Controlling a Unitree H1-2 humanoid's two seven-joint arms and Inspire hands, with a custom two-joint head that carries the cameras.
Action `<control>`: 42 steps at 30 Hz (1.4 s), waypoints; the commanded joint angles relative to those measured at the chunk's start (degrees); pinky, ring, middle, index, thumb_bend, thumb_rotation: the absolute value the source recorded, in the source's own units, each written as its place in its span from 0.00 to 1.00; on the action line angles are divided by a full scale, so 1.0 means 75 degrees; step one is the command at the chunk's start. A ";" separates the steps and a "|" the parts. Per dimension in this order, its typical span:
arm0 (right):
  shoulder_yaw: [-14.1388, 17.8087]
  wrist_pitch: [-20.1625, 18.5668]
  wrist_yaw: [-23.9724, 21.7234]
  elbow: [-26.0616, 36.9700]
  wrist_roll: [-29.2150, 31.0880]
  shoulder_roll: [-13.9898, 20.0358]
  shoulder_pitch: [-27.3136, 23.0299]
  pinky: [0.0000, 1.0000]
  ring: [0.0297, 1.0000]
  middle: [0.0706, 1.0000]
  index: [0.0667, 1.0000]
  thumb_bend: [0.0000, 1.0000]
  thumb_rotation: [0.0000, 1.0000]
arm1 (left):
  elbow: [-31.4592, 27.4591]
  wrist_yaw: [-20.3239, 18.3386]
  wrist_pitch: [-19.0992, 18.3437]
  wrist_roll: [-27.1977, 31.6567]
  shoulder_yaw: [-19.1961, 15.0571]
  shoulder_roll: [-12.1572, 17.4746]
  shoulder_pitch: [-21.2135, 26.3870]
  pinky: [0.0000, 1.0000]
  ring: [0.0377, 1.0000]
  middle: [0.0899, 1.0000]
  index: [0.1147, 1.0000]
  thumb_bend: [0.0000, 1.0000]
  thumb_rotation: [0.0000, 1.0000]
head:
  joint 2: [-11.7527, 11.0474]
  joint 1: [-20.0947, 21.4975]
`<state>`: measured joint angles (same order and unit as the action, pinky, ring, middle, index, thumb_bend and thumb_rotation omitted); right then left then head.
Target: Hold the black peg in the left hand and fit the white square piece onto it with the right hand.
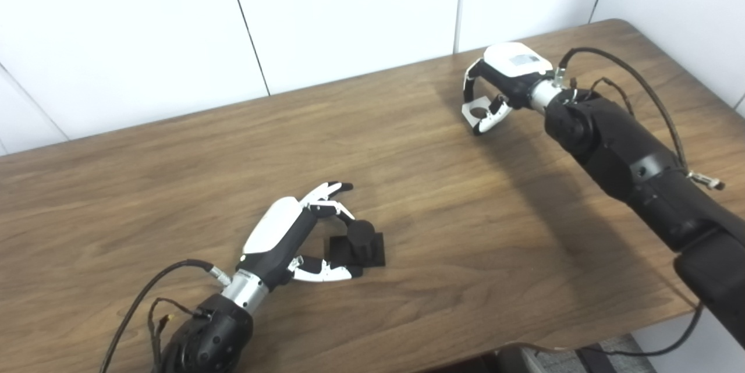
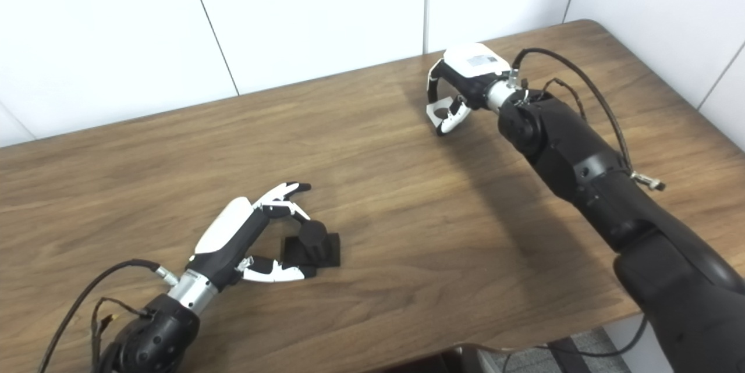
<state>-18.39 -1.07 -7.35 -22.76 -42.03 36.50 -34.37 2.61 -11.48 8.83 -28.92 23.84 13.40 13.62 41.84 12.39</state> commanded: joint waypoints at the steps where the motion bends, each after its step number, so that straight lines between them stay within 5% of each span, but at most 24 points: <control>1: 0.0250 0.0202 0.0206 0.0384 0.0020 0.0261 -0.0354 0.89 0.84 0.75 0.45 0.52 0.13 | 0.0244 -0.0121 -0.0190 -0.0210 -0.0015 0.0129 -0.0005 0.86 0.96 0.91 0.43 0.52 0.08 | 0.0000 -0.0012; 20: 0.0839 0.0653 -0.0288 0.2095 0.0520 0.0307 -0.0034 0.89 0.86 0.75 0.44 0.52 0.13 | 0.0251 -0.0214 -0.0380 -0.0245 -0.0016 0.0092 0.0073 0.87 0.97 0.92 0.43 0.52 0.08 | 0.0056 -0.0122; 29: 0.0902 0.0627 -0.1229 0.3361 0.1132 0.0170 0.0111 0.92 0.88 0.76 0.44 0.52 0.13 | 0.0290 -0.0191 -0.0418 -0.0334 0.0012 0.0013 0.0158 0.86 0.96 0.92 0.43 0.52 0.08 | 0.0137 -0.0318; 42: 0.0813 -0.0088 -0.2900 0.4963 0.2017 -0.0187 0.0169 0.78 0.90 0.79 0.44 0.52 0.14 | 0.0310 -0.0191 -0.0490 -0.0369 -0.0007 -0.0065 0.0238 0.87 0.96 0.92 0.43 0.52 0.08 | 0.0250 -0.0550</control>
<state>-13.05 -1.19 -28.48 12.00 -28.37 34.70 -31.03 3.54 -11.66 7.77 -29.68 23.66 12.26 14.72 43.68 8.26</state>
